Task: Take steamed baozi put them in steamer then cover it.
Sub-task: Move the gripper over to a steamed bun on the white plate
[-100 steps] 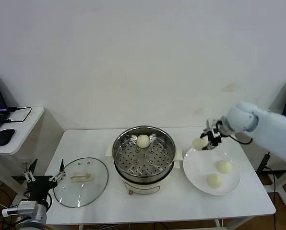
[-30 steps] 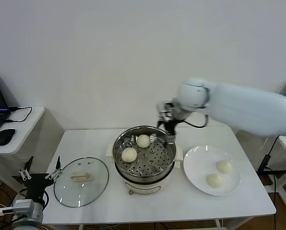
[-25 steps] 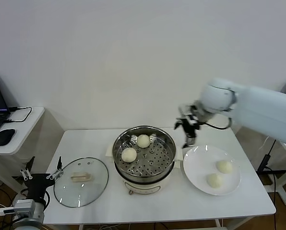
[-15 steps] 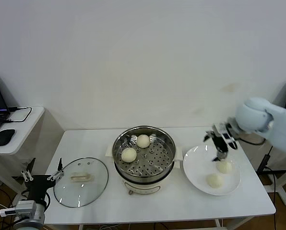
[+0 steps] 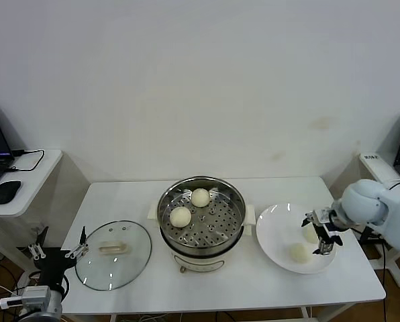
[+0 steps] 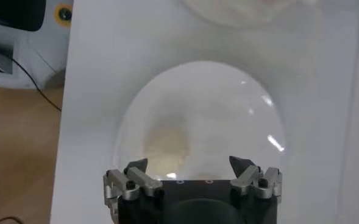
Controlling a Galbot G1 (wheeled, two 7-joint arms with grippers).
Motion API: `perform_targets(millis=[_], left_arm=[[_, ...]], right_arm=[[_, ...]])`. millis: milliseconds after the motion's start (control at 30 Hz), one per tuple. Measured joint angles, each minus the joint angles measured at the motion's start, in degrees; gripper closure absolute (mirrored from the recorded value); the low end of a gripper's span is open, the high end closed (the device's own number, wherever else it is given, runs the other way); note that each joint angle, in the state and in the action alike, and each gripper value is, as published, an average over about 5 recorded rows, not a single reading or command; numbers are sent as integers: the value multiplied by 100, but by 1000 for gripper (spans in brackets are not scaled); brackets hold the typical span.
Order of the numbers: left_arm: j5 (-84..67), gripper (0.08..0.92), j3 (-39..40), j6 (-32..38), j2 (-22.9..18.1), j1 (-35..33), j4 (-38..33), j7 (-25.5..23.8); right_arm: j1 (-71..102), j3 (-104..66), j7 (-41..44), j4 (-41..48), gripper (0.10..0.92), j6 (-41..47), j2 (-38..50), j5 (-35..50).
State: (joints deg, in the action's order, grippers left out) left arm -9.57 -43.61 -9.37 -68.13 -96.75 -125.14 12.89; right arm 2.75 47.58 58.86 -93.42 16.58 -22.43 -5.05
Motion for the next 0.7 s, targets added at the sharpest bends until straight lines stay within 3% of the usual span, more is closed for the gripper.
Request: perform_targets(millis=[500,700], left_arm=[[2,177,-22,1,-41,21,30,2],[2,177,-22,1,-30,34,35,3]], right_arm=[[1188,-927,-289,452,208,50,-342,-411],[1418,-1143,-400,625,255,81,-470,-468]])
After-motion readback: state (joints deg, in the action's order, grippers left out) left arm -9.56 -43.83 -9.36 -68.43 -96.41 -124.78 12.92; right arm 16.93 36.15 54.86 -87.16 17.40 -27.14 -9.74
